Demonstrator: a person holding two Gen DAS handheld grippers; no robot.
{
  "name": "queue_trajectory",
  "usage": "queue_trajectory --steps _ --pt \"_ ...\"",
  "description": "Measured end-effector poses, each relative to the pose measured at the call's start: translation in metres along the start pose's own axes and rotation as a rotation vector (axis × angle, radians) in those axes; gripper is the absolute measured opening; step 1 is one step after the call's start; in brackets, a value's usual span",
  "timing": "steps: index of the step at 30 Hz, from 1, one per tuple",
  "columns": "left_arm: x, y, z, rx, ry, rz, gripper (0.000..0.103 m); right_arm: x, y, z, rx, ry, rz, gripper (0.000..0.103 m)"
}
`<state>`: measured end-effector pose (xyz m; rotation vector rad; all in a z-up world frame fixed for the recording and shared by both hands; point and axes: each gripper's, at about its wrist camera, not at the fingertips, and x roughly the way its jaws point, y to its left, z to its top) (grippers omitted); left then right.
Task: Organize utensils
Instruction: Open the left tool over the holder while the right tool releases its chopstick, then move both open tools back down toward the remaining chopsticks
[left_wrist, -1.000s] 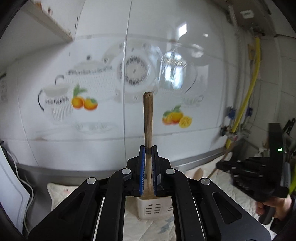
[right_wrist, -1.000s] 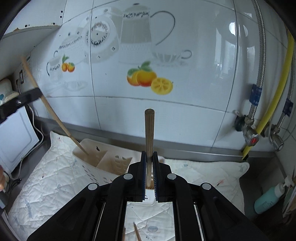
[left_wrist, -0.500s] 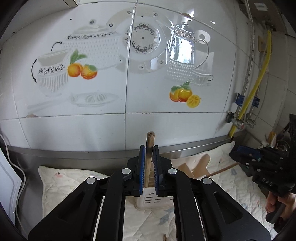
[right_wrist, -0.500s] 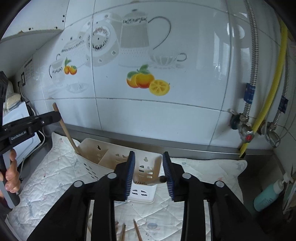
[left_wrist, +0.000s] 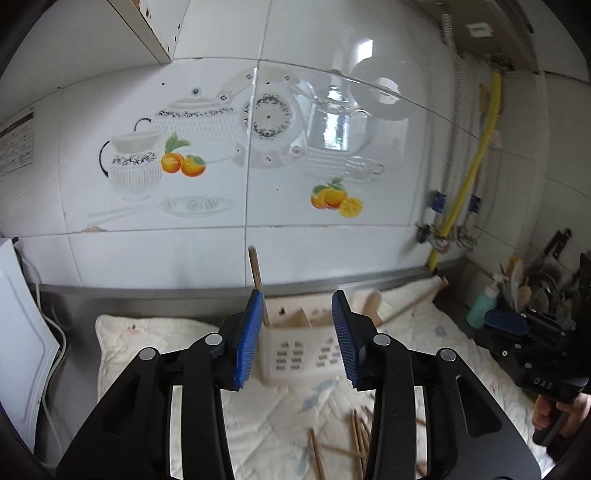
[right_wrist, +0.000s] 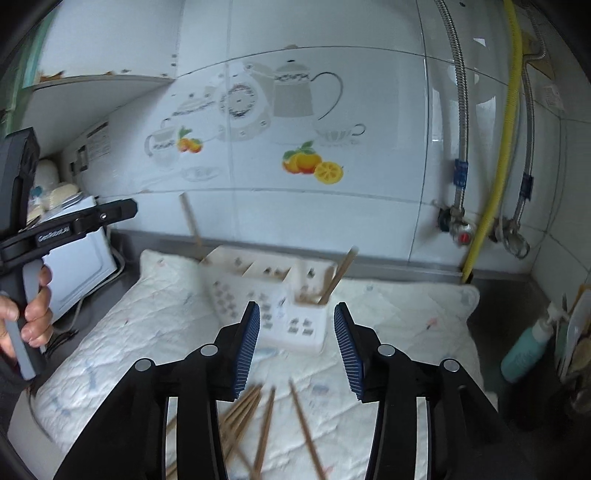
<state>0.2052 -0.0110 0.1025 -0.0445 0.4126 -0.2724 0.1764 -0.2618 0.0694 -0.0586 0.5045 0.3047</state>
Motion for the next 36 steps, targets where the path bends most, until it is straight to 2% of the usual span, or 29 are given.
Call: queue_trajectory --steps 7,10,13,17,26,31,36 --pt "-0.034 -0.004 -0.057 -0.019 0.048 -0.018 0.043 -0.026 0.011 -0.076 0.007 0.063 0.072 0.041" --pt "-0.041 -0.002 -0.082 -0.044 0.079 -0.03 0.043 -0.023 0.013 -0.108 -0.005 0.118 0.081 0.041" --pt "-0.046 -0.002 -0.11 -0.045 0.117 -0.008 0.043 -0.016 0.011 -0.136 -0.005 0.174 0.093 0.039" --pt "-0.046 -0.003 -0.145 -0.059 0.193 -0.016 0.043 -0.002 0.006 -0.162 -0.006 0.243 0.104 0.031" --pt "-0.041 -0.013 -0.205 -0.088 0.315 -0.034 0.043 0.014 0.012 -0.18 -0.086 0.301 0.127 0.028" --pt "-0.036 -0.017 -0.221 -0.075 0.357 -0.036 0.043 0.025 0.011 -0.18 -0.136 0.34 0.138 0.027" --pt "-0.03 -0.018 -0.231 -0.09 0.381 -0.035 0.043 0.037 0.011 -0.185 -0.172 0.378 0.143 0.021"
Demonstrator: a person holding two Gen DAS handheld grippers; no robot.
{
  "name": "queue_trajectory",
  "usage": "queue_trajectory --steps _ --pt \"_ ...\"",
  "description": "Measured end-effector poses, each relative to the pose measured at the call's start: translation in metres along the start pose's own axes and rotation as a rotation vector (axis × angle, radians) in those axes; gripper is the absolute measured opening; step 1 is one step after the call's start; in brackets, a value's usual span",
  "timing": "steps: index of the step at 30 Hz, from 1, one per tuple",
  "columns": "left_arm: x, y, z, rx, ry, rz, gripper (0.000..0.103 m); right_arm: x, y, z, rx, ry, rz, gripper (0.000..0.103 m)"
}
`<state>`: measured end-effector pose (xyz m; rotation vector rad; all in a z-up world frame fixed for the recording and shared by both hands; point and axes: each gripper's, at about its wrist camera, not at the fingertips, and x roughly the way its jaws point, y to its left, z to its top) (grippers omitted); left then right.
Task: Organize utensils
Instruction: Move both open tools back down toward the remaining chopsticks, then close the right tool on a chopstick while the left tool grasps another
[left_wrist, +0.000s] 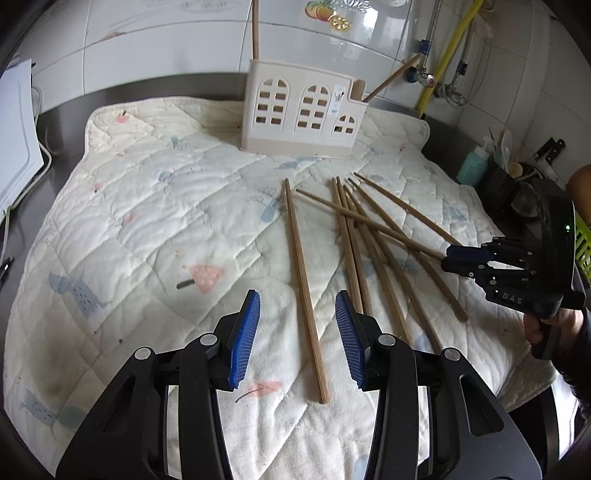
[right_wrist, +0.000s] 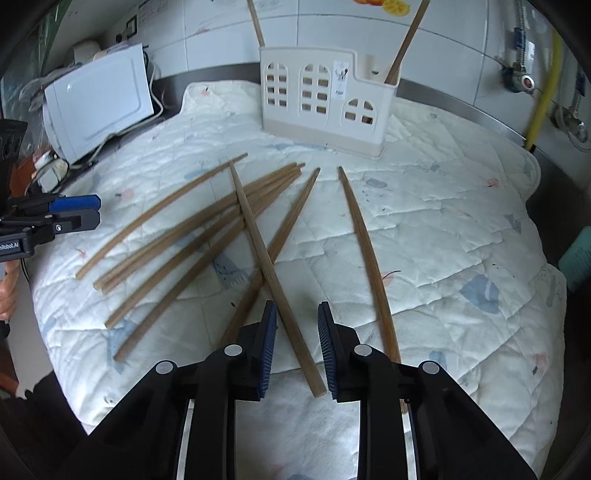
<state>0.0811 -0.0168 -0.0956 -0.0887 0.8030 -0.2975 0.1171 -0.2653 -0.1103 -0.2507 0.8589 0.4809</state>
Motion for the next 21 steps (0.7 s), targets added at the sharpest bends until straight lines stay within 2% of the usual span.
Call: queue_trajectory --steps 4,9,12,13,16,18,21 --pt "0.006 -0.002 -0.003 0.0 0.013 0.0 0.041 0.003 0.005 -0.001 -0.029 0.001 -0.003 0.021" --pt "0.014 -0.004 -0.005 -0.009 0.027 -0.002 0.034 0.006 0.009 -0.002 -0.045 0.001 -0.014 0.014" --pt "0.018 -0.005 -0.007 -0.013 0.031 0.006 0.034 0.005 0.013 -0.003 -0.059 -0.008 -0.032 0.009" --pt "0.019 -0.006 -0.008 -0.013 0.031 0.007 0.03 0.004 0.015 -0.003 -0.059 -0.014 -0.037 0.008" --pt "0.022 -0.01 -0.01 -0.001 0.032 0.017 0.028 -0.001 0.017 -0.004 -0.045 -0.028 -0.042 0.007" --pt "0.024 -0.013 -0.011 0.016 0.03 0.022 0.021 -0.006 0.018 -0.004 -0.034 -0.043 -0.043 0.007" --pt "0.024 -0.018 -0.014 0.041 0.02 0.037 0.021 -0.016 0.02 -0.005 0.002 -0.074 -0.042 0.007"
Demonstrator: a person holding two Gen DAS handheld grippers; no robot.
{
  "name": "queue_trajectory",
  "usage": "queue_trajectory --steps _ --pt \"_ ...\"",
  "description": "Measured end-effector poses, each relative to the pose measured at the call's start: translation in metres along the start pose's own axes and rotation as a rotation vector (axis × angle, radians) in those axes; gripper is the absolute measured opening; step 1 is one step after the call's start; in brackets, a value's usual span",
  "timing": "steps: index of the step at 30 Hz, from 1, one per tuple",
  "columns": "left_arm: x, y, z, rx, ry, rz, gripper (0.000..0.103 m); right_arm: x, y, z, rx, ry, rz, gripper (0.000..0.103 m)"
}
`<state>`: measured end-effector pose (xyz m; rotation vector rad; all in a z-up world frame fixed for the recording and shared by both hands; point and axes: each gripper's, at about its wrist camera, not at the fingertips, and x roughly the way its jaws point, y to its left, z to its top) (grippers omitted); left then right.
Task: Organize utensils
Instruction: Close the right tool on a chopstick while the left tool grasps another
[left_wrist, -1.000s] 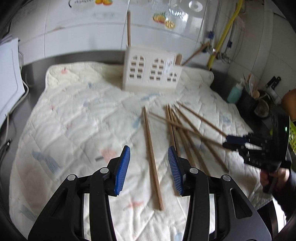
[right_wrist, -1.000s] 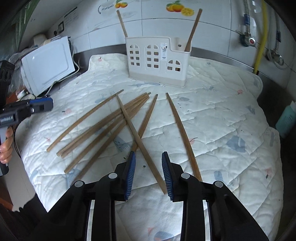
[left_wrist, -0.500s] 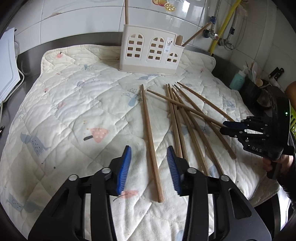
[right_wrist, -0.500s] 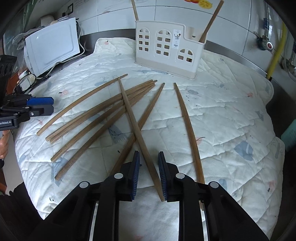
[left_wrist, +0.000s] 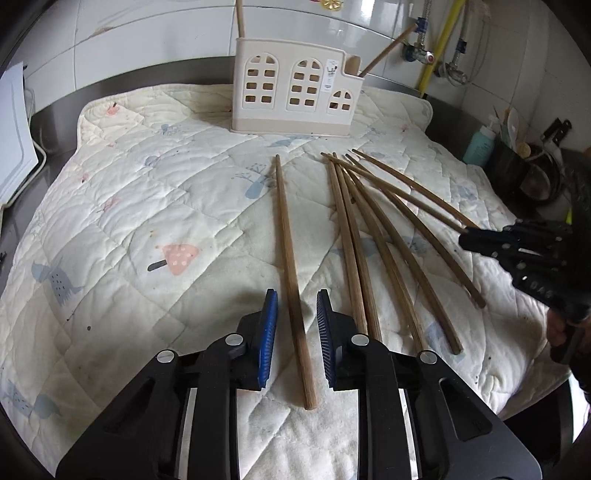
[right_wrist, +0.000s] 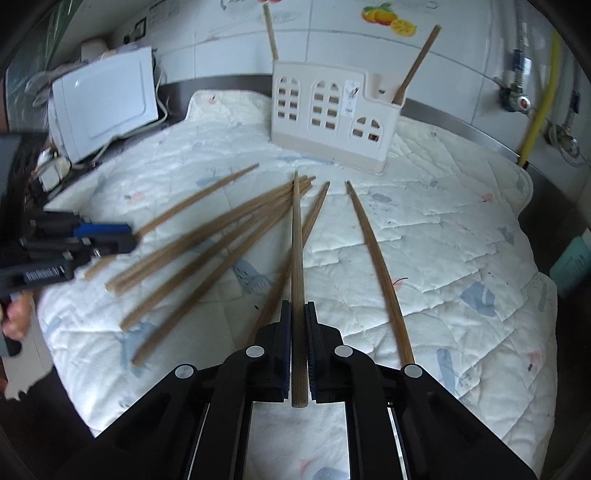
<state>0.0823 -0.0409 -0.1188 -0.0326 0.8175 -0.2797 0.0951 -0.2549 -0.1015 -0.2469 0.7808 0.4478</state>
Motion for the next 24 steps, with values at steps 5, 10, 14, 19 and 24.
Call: queue_trajectory --steps 5,10,14,19,24 --pt "0.002 -0.004 -0.005 0.019 -0.007 0.023 0.018 -0.019 0.002 0.002 0.068 -0.061 0.009 0.007" --pt "0.001 -0.005 -0.007 0.033 -0.019 0.05 0.011 -0.036 0.003 0.004 0.139 -0.116 0.014 0.007" --pt "-0.004 -0.003 -0.007 0.042 -0.025 0.054 0.006 -0.049 0.004 0.005 0.182 -0.157 0.015 0.007" --pt "-0.024 0.008 0.002 0.011 -0.074 0.018 0.006 -0.068 0.005 0.015 0.204 -0.207 0.015 0.007" --pt "-0.045 0.019 0.016 -0.012 -0.141 -0.005 0.005 -0.085 0.006 0.029 0.206 -0.251 0.016 0.007"
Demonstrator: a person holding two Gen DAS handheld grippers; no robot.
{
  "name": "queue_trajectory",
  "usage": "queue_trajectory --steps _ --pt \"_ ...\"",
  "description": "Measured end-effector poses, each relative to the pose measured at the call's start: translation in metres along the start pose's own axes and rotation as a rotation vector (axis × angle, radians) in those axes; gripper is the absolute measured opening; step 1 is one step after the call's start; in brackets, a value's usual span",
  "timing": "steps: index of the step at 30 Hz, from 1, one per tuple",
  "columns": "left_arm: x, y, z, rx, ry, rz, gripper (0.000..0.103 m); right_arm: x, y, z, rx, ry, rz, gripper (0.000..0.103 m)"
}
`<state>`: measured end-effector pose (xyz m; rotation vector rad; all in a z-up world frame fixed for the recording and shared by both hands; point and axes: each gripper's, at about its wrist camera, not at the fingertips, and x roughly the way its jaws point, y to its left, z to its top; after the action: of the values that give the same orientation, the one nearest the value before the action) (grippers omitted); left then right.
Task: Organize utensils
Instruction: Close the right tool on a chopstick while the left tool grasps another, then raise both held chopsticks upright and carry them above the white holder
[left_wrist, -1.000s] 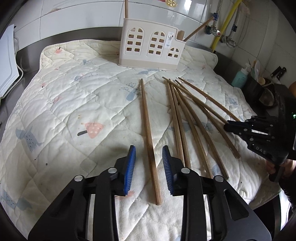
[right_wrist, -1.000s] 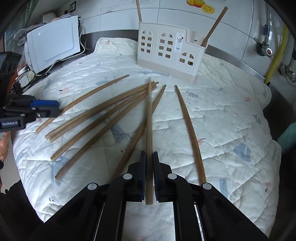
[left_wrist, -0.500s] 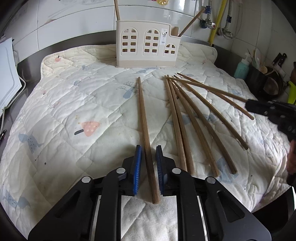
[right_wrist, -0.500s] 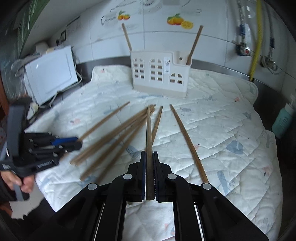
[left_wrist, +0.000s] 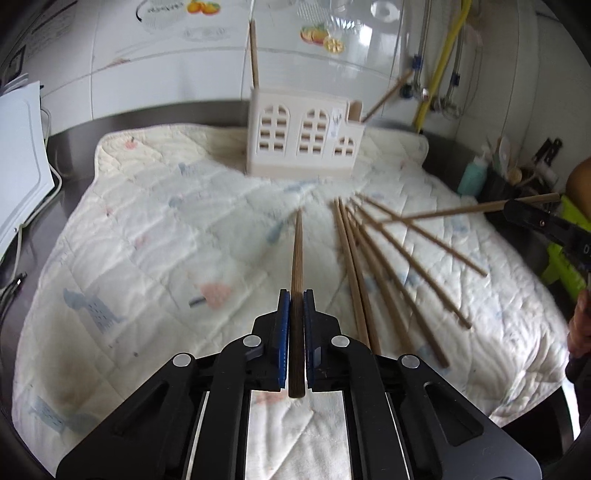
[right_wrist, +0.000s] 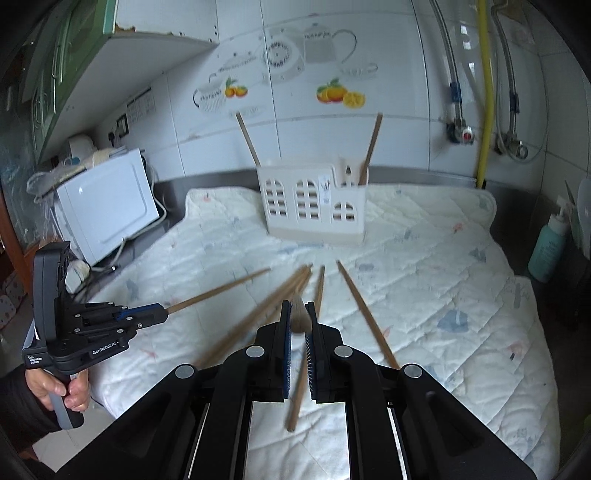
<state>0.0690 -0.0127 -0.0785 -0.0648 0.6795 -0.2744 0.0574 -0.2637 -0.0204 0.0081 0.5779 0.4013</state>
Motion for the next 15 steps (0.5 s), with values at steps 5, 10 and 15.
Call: queue_trajectory --steps 5,10,15 --pt "-0.01 0.008 0.015 0.002 -0.045 -0.015 0.005 -0.005 0.01 0.021 -0.021 -0.02 0.003 0.007" --pt "-0.014 0.014 0.029 0.008 -0.058 -0.021 0.005 -0.002 0.018 0.044 -0.057 -0.015 0.004 0.007" --pt "-0.021 0.014 0.052 0.04 -0.109 -0.026 0.005 0.002 0.016 0.068 -0.059 -0.018 0.012 0.007"
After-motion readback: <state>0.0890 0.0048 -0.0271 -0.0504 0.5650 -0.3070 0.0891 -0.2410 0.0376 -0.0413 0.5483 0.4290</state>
